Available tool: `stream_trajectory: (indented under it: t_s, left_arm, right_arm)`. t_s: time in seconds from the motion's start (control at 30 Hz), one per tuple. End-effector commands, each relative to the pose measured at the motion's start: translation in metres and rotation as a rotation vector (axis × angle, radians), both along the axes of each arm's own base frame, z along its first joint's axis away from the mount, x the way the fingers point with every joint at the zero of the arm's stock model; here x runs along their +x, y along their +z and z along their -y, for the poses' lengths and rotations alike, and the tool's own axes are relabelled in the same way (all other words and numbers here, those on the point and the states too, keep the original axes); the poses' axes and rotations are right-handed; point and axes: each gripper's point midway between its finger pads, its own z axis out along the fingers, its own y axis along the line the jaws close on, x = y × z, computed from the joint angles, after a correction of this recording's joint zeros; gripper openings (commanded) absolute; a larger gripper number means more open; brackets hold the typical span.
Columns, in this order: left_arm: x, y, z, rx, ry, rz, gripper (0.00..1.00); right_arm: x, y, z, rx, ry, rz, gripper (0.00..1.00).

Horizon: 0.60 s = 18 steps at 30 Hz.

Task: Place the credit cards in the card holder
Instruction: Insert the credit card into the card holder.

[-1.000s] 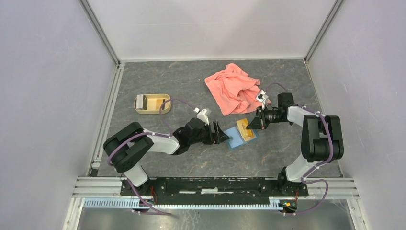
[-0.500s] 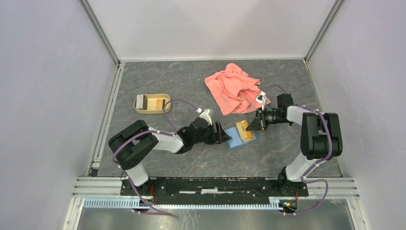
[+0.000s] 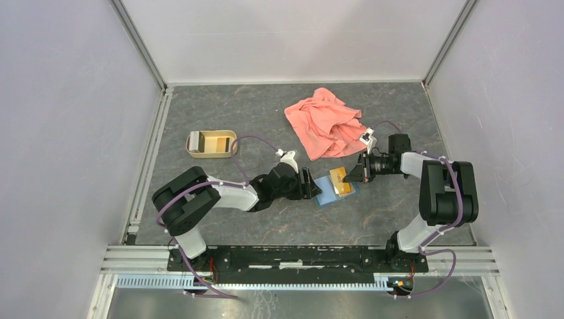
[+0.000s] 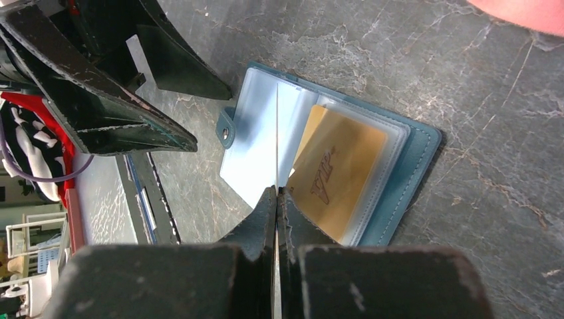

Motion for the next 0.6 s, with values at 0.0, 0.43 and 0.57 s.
stream_trajectory:
  t_s: [0.0, 0.43, 0.57]
  left_arm:
    - [0.002, -0.018, -0.01, 0.098, 0.008, 0.01, 0.75]
    - [0.001, -0.022, -0.007, 0.104, 0.007, 0.001, 0.75]
    - [-0.001, -0.026, -0.006, 0.11, 0.003, -0.007, 0.74]
  right_arm:
    - [0.004, 0.018, -0.003, 0.039, -0.013, 0.052, 0.0]
    - [0.001, 0.003, -0.001, 0.02, -0.046, -0.017, 0.0]
    - [0.0, -0.001, -0.001, 0.015, -0.048, -0.029, 0.0]
